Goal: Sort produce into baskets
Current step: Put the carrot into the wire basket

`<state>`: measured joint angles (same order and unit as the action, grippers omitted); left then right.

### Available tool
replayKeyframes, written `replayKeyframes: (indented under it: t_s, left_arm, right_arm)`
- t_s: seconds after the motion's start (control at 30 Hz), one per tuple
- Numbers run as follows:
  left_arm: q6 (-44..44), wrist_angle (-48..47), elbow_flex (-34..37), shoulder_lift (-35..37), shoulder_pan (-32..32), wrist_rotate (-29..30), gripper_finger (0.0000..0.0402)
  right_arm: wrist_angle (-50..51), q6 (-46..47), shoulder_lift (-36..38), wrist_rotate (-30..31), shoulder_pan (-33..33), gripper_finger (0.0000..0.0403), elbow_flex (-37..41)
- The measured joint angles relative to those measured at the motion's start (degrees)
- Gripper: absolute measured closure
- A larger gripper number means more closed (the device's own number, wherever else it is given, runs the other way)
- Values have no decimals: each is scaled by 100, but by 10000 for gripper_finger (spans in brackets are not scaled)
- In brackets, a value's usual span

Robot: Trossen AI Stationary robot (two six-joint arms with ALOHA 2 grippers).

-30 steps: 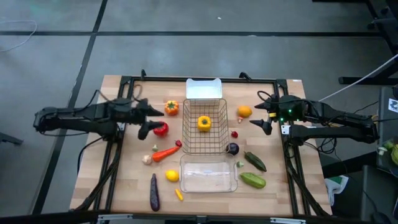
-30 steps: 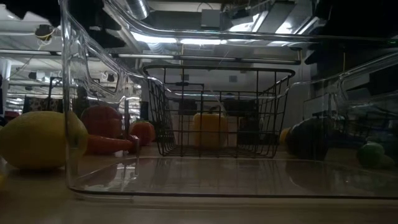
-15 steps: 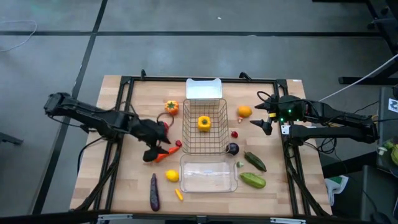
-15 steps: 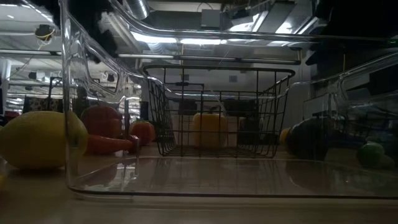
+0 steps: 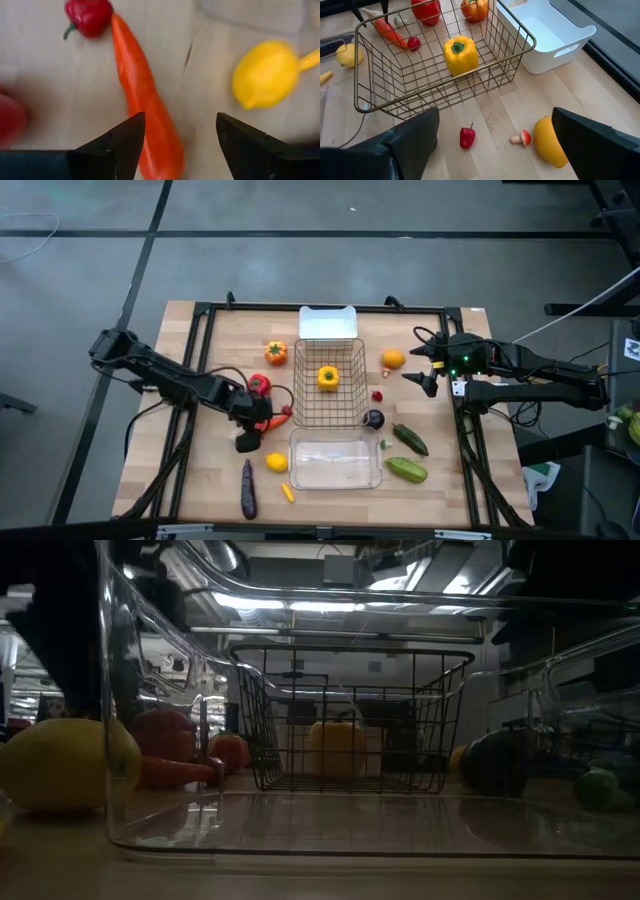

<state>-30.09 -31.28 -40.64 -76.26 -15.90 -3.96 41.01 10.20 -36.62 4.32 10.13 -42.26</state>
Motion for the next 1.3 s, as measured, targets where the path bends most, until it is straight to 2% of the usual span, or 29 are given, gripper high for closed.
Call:
replayKeyframes:
  t_s: [0.3, 0.73, 0.83, 1.1, 1.3]
  left_arm:
    - [-29, 43, 0, -614, 2, 35, 163]
    - [-134, 53, 2, -958, 2, 162, 163]
    - [-135, 68, 2, -956, 2, 162, 176]
    - [-187, 65, 2, -952, 2, 155, 245]
    - [-363, 63, 2, -932, 2, 25, 243]
  right_arm:
    - [-1, 0, 0, 0, 0, 20, 0]
    - [2, 0, 2, -2, -2, 20, -2]
    - [3, 0, 2, -4, -2, 20, -2]
    - [1, 0, 2, -4, -2, 20, -2]
    - [1, 0, 2, -4, -2, 20, -2]
